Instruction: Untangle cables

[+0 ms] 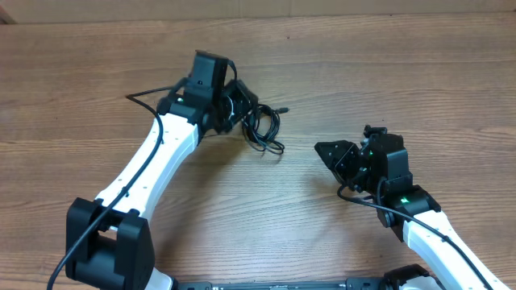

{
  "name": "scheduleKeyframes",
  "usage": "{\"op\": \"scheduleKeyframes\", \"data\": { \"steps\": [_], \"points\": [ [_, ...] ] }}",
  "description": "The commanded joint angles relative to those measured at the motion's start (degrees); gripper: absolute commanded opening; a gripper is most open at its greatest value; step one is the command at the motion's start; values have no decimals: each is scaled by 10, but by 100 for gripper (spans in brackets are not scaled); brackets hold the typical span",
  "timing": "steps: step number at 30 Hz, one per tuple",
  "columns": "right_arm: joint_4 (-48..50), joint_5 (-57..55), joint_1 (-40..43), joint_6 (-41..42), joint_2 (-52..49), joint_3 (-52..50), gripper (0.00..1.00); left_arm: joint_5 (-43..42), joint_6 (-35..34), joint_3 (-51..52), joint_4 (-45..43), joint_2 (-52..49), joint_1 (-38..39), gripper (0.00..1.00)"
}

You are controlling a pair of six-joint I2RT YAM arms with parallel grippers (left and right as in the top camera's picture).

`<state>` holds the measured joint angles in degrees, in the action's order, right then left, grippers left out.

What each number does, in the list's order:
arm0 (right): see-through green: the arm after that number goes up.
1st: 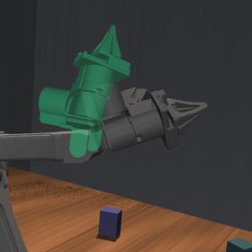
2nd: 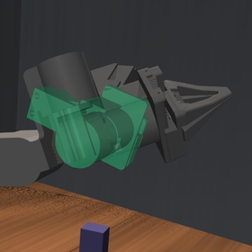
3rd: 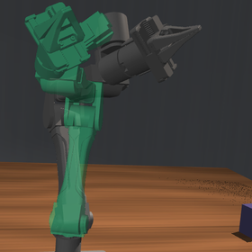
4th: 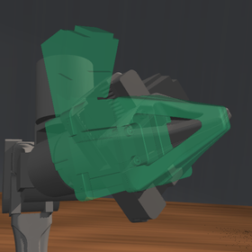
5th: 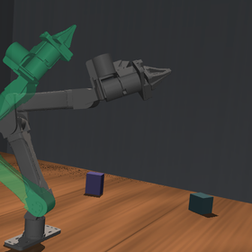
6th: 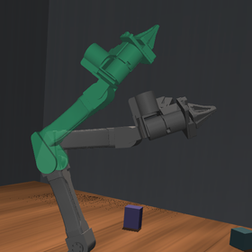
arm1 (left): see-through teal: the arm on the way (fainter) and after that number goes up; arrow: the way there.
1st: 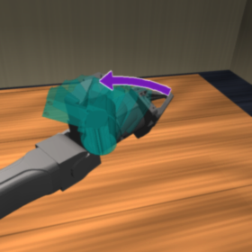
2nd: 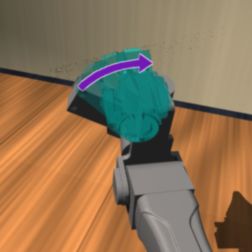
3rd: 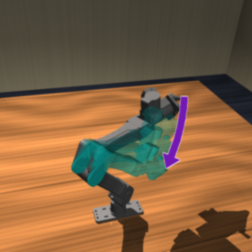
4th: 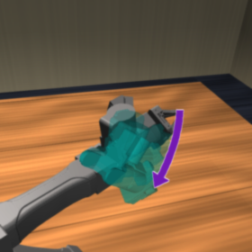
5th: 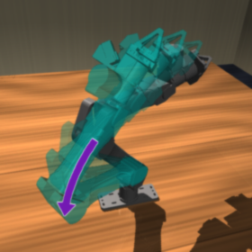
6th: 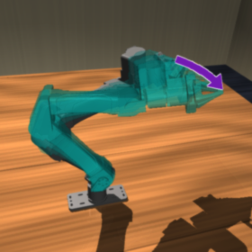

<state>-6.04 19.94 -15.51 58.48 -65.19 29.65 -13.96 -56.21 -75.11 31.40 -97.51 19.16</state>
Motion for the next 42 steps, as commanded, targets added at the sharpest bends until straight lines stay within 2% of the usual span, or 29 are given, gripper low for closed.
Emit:
{"op": "scheduleKeyframes", "data": {
  "steps": [1, 5, 8, 11, 16, 17, 22, 24, 28, 29, 30, 31, 35, 38, 42],
  "points": [
    [3, -21, -3, -5, 6, -3, 40, 114, 85, -10, 21, 10, 7, 58],
    [4, -23, -3, -5, 6, -3, 43, 146, 84, -10, 44, 7, 7, 60],
    [4, -23, -3, -5, 6, -3, 45, 145, 87, -10, 53, -3, 8, 57],
    [3, -23, -3, -5, 6, -3, 45, 137, 132, -10, 48, -19, 8, 56],
    [2, -23, -3, -5, 6, -3, 46, 84, 264, -10, -16, -40, 8, 56],
    [2, -23, -3, -5, 6, -3, 47, 63, 317, -10, -46, -42, 8, 61],
    [-2, -23, -3, -5, 6, -3, 48, 49, 470, -10, -67, -44, 8, 65],
    [-5, -24, -3, -5, 6, -3, 50, 49, 504, -10, -62, -44, 8, 68],
    [-5, -23, -3, -5, 6, -3, 51, 72, 544, -10, -29, -44, 7, 66],
    [-6, -23, -3, -5, 6, -3, 50, 93, 545, -10, -21, -44, 7, 71],
    [-6, -23, -3, -5, 6, -3, 50, 120, 543, -10, -13, -44, 4, 96],
    [-5, -24, -3, -5, 6, -3, 50, 137, 534, -10, -8, -44, 2, 100],
    [-5, -37, -3, -5, 6, -3, 51, 144, 455, -10, 10, -44, -20, 100],
    [-5, -38, -3, -5, 6, -3, 50, 104, 382, -9, 24, -44, -42, 100],
    [-5, -41, -3, -5, 6, -3, 51, 37, 373, 6, 16, -45, -58, 96]
  ]
}}
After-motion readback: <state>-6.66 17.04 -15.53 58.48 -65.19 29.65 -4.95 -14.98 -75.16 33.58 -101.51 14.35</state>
